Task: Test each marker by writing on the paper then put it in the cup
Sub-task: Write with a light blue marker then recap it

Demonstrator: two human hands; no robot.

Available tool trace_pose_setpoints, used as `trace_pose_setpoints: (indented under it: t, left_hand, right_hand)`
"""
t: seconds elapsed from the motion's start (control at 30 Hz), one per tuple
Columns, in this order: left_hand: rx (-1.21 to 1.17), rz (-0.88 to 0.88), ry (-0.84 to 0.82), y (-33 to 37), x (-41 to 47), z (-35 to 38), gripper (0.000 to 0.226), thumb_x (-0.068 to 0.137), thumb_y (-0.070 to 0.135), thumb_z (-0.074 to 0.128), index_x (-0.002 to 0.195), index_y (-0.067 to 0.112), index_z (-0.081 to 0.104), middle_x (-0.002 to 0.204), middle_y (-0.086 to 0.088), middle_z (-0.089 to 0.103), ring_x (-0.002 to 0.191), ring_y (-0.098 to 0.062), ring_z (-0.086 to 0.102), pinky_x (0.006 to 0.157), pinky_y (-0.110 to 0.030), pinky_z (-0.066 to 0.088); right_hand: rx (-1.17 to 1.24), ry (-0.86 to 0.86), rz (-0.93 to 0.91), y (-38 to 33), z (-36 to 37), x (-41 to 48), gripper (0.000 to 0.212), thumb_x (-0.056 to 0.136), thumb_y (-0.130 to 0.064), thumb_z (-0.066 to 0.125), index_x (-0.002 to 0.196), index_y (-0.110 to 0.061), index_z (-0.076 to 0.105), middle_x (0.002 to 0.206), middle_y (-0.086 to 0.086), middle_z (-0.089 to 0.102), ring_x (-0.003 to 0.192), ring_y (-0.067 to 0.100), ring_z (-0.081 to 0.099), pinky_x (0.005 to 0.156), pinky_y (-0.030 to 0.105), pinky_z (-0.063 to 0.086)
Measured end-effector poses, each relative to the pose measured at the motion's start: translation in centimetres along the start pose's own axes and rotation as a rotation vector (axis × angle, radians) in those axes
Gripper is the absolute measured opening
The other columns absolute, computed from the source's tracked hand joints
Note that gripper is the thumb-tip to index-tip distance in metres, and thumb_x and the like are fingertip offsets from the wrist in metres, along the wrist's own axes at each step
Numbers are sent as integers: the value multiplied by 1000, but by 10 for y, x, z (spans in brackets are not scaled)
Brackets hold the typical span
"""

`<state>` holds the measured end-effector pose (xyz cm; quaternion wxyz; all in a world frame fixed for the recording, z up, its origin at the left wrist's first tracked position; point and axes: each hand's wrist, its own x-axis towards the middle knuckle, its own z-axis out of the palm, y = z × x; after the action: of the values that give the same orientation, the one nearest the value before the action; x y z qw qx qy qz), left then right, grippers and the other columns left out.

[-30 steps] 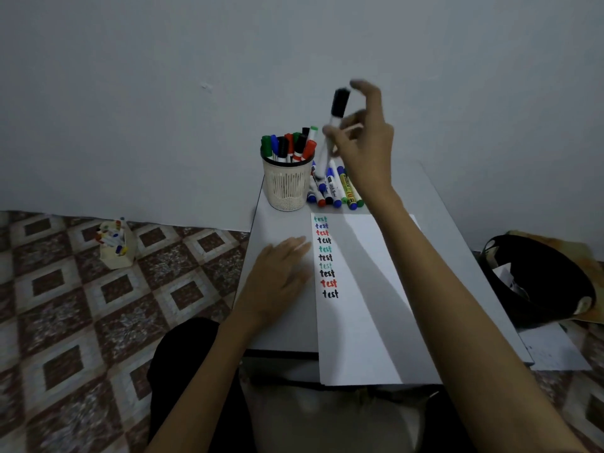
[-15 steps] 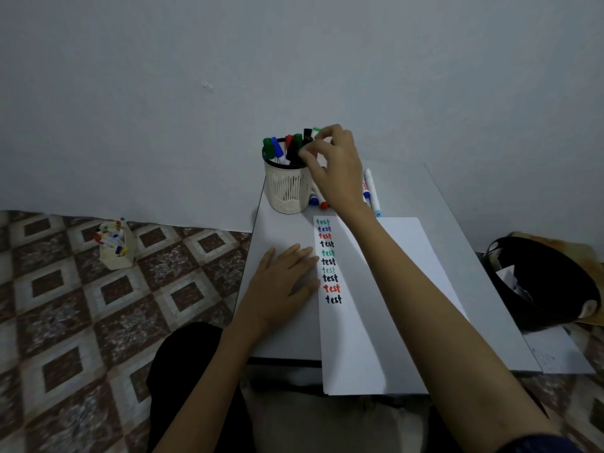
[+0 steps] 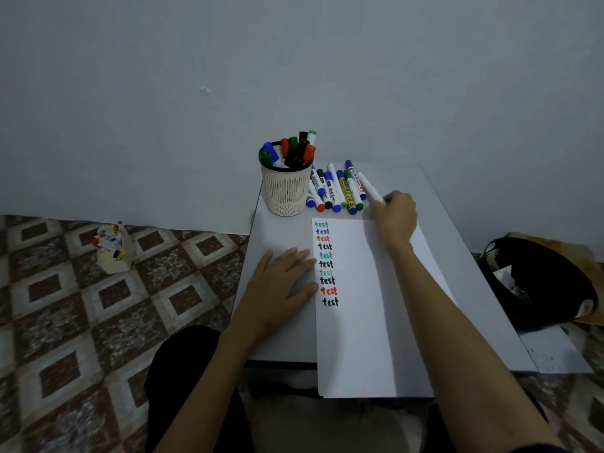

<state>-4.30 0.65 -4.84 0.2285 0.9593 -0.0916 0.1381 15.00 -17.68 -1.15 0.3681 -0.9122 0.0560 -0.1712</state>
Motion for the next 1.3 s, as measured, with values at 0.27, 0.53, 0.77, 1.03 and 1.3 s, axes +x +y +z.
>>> trace_pose_setpoints:
  t: [0.27,0.53,0.77,1.03,1.3]
  left_hand:
    - [-32,-2,47,3,0,-2,69,83,61,27,138,21,41,146,5,38,137,-8,26,117,-37,8]
    - [-410,-12,138,19,-4,-15,56,87,51,47,136,26,38,127,10,50,113,2,47,92,-11,38]
    - [-377,42,77,25,-10,-18,29,95,33,38,114,16,51,67,13,51,62,-1,53,55,-10,35]
    - [-437,69,128,23,-9,-19,27,93,43,35,107,27,52,60,10,51,54,-7,52,52,-10,35]
    - [-346,-9,241,20,-10,-22,32,87,48,47,110,29,60,54,9,52,49,-6,50,47,-13,35]
  right_hand:
    - [978,187,-58,-21,-62,-42,13,95,-23,58,93,-12,51,86,9,58,68,21,63,53,34,55]
    - [1169,-419,23,-26,-73,-134,17,99,-18,48,102,-2,50,76,11,65,62,22,64,50,28,55]
    - [1002,-626,41,-33,-57,-166,16,87,-11,66,101,-3,67,84,8,70,70,15,66,58,24,53]
    - [1036,-663,28,-32,-61,-162,18,90,-3,60,102,10,61,79,12,68,65,19,64,57,25,54]
    - [1219,-493,89,-34,-75,-149,11,86,-3,66,90,4,58,80,21,68,62,23,65,55,27,55]
